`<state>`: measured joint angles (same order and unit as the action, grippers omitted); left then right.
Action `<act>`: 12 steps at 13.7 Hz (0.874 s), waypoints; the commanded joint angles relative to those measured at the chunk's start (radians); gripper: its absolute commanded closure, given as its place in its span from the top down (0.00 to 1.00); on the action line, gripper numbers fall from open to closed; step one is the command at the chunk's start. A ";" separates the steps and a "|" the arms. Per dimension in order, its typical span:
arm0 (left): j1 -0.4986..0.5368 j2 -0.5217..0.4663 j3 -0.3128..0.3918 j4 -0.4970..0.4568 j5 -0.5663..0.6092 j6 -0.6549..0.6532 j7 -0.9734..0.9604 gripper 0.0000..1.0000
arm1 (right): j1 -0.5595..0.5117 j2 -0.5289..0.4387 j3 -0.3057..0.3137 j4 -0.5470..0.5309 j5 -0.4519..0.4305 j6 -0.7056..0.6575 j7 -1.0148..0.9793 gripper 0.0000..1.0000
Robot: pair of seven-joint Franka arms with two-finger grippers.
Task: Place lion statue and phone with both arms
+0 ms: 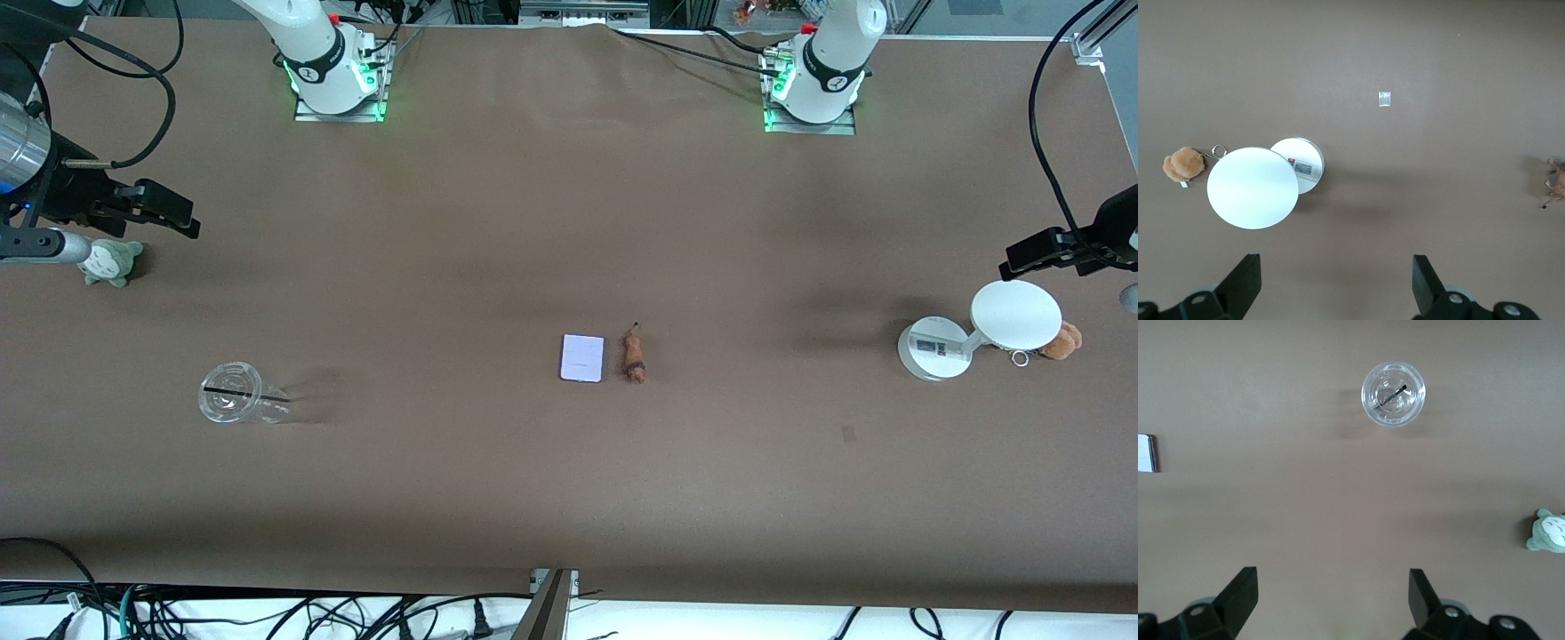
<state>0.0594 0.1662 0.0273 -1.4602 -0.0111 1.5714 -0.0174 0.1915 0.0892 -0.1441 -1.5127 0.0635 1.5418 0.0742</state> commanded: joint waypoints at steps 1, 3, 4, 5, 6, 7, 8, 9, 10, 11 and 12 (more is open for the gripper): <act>0.003 0.015 0.000 0.035 0.007 -0.022 0.014 1.00 | -0.014 -0.006 0.015 0.011 -0.014 -0.026 -0.007 1.00; 0.000 0.015 0.000 0.035 0.010 -0.030 0.014 1.00 | -0.014 -0.006 0.015 0.011 -0.014 -0.025 -0.007 1.00; -0.006 0.016 0.000 0.035 0.013 -0.031 0.013 1.00 | -0.014 -0.006 0.017 0.011 -0.014 -0.025 -0.007 1.00; -0.009 0.016 0.000 0.035 0.014 -0.030 0.013 1.00 | -0.014 -0.006 0.017 0.012 -0.014 -0.025 -0.007 1.00; -0.009 0.016 0.000 0.035 0.013 -0.031 0.013 1.00 | -0.014 -0.006 0.015 0.012 -0.014 -0.025 -0.007 1.00; -0.009 0.016 0.000 0.035 0.011 -0.031 0.011 1.00 | -0.014 -0.006 0.015 0.012 -0.014 -0.025 -0.007 1.00; -0.007 0.016 0.000 0.035 0.007 -0.030 0.010 1.00 | -0.014 -0.006 0.015 0.012 -0.014 -0.025 -0.008 1.00; -0.006 0.016 0.000 0.035 0.005 -0.031 0.010 1.00 | -0.015 -0.006 0.015 0.012 -0.014 -0.025 -0.008 1.00; -0.006 0.018 0.000 0.035 0.005 -0.030 0.008 1.00 | -0.015 -0.005 0.014 0.012 -0.014 -0.023 -0.008 1.00; -0.006 0.016 0.000 0.035 0.005 -0.030 0.008 1.00 | -0.014 -0.005 0.015 0.011 -0.014 -0.026 -0.007 1.00; -0.006 0.016 -0.001 0.035 0.005 -0.030 0.008 1.00 | -0.015 -0.003 0.015 0.011 -0.014 -0.026 -0.007 1.00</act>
<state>0.0566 0.1674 0.0251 -1.4601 -0.0111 1.5654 -0.0175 0.1914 0.0892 -0.1438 -1.5125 0.0627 1.5366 0.0741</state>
